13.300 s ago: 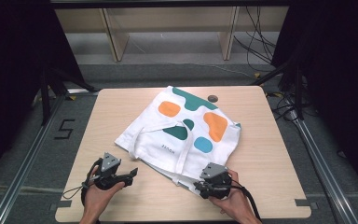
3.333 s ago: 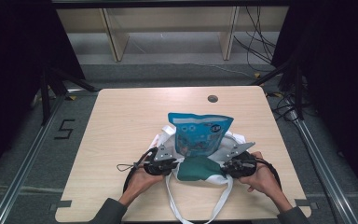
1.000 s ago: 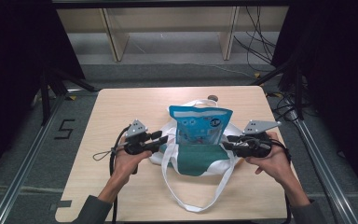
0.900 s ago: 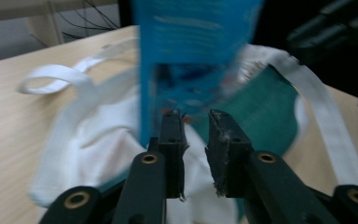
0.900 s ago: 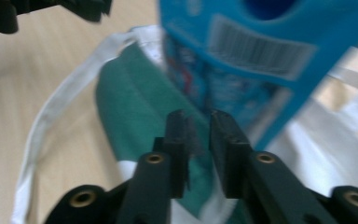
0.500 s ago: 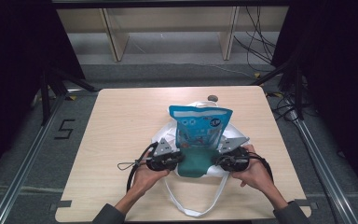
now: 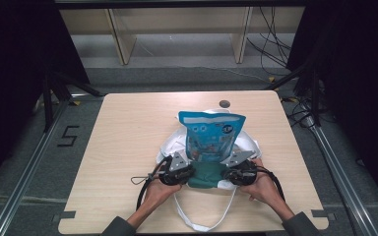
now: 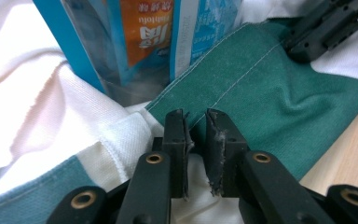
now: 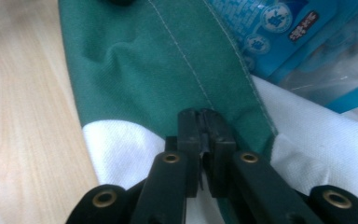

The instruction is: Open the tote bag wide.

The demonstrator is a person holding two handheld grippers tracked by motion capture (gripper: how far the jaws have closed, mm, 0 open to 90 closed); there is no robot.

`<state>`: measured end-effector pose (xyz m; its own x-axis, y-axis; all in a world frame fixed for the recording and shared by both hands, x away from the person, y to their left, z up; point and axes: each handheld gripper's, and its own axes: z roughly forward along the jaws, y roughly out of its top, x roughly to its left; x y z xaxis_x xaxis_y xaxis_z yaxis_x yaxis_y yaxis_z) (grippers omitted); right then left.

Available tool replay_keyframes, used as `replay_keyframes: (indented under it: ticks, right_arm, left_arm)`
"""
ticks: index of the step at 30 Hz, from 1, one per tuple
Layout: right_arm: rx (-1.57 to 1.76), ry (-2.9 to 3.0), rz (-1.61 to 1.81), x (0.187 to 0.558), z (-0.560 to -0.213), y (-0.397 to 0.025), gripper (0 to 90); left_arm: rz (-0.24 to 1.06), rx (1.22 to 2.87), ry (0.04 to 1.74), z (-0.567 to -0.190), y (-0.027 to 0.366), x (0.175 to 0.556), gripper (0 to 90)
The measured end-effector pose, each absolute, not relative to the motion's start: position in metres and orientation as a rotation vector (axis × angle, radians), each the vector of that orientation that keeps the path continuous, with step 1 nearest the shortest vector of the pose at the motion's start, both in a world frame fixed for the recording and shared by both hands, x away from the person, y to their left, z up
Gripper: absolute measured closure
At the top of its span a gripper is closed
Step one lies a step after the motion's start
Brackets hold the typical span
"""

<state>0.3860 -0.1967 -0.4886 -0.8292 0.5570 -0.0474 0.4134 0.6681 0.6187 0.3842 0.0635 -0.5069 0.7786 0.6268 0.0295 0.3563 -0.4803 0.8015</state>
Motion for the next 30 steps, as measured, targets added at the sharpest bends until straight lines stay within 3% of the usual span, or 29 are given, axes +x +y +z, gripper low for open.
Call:
replay_keyframes:
  ticks: [21,30]
  right_arm:
    - [0.806,2.555,0.913,0.430,-0.496,-0.180,88.0]
    - [0.869,2.539,0.995,0.430,-0.490,-0.187,71.6]
  left_arm:
    - [0.463,2.092,0.825,-0.510,0.071,0.421,81.8]
    - [0.438,2.056,0.810,-0.504,0.071,0.419,70.5]
